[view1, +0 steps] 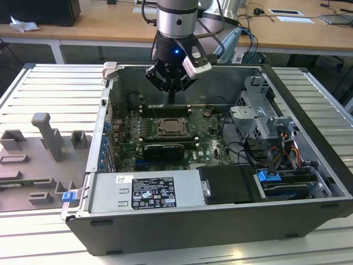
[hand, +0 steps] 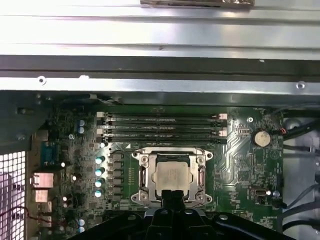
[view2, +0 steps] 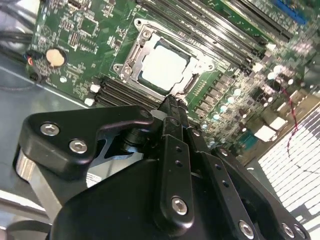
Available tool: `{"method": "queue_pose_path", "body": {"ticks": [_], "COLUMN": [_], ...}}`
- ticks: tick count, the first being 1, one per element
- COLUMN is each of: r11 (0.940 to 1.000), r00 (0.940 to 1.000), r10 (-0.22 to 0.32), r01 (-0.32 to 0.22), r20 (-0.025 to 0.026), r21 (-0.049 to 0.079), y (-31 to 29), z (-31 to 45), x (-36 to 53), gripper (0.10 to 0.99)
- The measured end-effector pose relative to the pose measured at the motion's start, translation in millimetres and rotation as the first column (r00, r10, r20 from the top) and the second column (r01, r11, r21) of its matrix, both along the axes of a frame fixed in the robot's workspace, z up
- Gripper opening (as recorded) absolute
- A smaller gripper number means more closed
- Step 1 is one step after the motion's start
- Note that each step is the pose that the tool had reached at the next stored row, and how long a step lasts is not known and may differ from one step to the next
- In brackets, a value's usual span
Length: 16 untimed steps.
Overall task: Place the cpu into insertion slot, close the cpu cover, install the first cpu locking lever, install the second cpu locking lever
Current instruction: 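Install the first cpu locking lever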
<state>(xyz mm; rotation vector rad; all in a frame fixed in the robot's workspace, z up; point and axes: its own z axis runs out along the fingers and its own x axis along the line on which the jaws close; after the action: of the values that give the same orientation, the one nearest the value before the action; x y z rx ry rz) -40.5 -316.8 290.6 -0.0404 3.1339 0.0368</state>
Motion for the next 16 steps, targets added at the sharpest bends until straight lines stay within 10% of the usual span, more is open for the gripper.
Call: {"method": "queue_pose_path", "body": {"ticks": [13, 16], "r11": [0.9989, 0.9989], "r00": [0.9989, 0.9988], "r10": [0.047, 0.047], "r01": [-0.047, -0.047], "r20": [0.0007, 0.0146], "r21": [0.000, -0.001], "y": [0.0, 0.0], "z": [-3.1, -6.8], "x": [-27.0, -42.4], "gripper": [0.106, 0.106]}}
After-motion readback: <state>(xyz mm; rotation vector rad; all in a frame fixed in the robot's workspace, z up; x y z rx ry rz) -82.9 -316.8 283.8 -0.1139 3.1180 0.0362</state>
